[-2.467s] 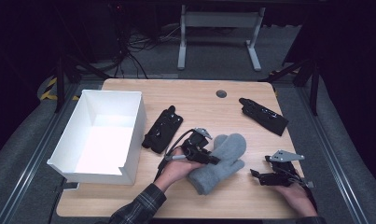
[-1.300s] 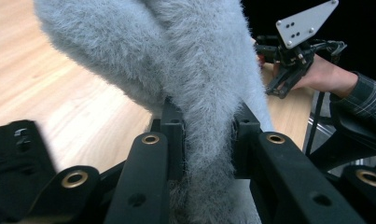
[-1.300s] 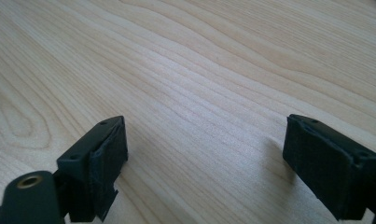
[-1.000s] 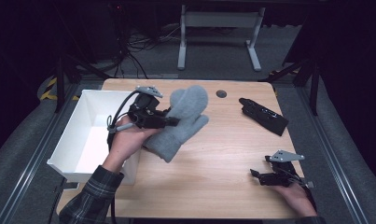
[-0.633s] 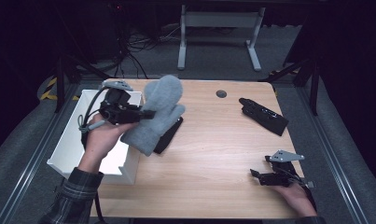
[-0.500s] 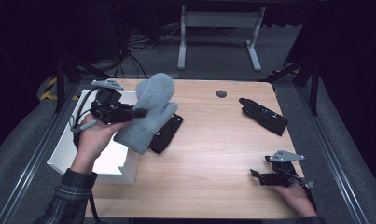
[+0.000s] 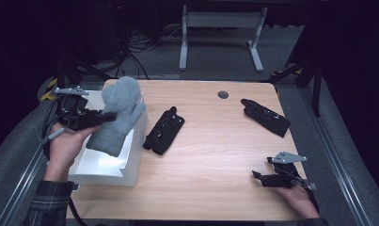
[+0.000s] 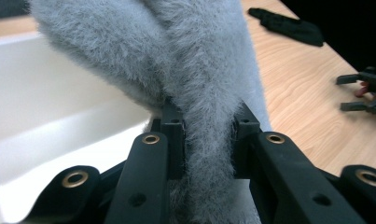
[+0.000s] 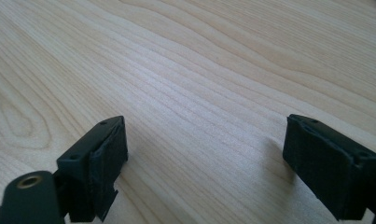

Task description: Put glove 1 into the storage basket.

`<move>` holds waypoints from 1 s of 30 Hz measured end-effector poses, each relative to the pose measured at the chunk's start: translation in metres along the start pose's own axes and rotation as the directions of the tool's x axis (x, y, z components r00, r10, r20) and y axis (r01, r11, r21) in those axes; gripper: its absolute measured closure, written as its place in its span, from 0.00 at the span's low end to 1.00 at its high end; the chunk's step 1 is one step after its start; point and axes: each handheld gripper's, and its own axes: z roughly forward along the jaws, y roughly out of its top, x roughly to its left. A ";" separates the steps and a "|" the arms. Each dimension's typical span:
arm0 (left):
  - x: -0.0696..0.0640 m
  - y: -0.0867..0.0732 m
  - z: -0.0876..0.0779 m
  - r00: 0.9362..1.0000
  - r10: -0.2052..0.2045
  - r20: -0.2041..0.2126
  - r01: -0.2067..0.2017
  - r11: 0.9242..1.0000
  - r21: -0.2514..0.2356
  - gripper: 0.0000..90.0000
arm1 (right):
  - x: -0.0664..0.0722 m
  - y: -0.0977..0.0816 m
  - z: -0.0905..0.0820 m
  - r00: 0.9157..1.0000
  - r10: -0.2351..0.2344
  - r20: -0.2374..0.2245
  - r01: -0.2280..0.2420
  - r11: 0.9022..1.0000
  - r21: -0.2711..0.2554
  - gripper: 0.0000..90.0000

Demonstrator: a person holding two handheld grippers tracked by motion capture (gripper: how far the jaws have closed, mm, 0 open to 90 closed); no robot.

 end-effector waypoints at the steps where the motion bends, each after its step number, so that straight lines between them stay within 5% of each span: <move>1: 0.004 -0.005 0.002 1.000 -0.012 -0.006 0.012 1.000 0.007 0.82 | 0.000 0.000 0.000 1.000 0.000 0.000 0.000 1.000 0.000 0.15; 7: 0.020 -0.023 0.012 0.998 -0.069 -0.016 0.069 0.997 0.028 0.82 | 0.000 0.000 0.000 1.000 0.000 0.000 0.000 1.000 0.000 0.15; 10: 0.034 -0.035 0.024 0.993 -0.118 -0.023 0.119 0.991 0.059 0.82 | 0.000 0.000 0.000 1.000 0.000 0.000 0.000 1.000 0.000 0.15; 18: 0.049 -0.051 0.049 0.986 -0.166 -0.016 0.166 0.977 0.131 0.82 | 0.000 0.000 0.000 1.000 0.000 0.000 0.000 1.000 0.000 0.15; 24: 0.059 -0.064 0.069 0.978 -0.209 -0.004 0.205 0.959 0.197 0.81 | 0.000 0.000 0.000 1.000 0.000 0.000 0.000 1.000 0.000 0.15; 30: 0.073 -0.072 0.086 0.970 -0.222 -0.101 0.241 0.934 0.262 0.72 | 0.000 0.000 0.000 1.000 0.000 0.000 0.000 1.000 0.000 0.15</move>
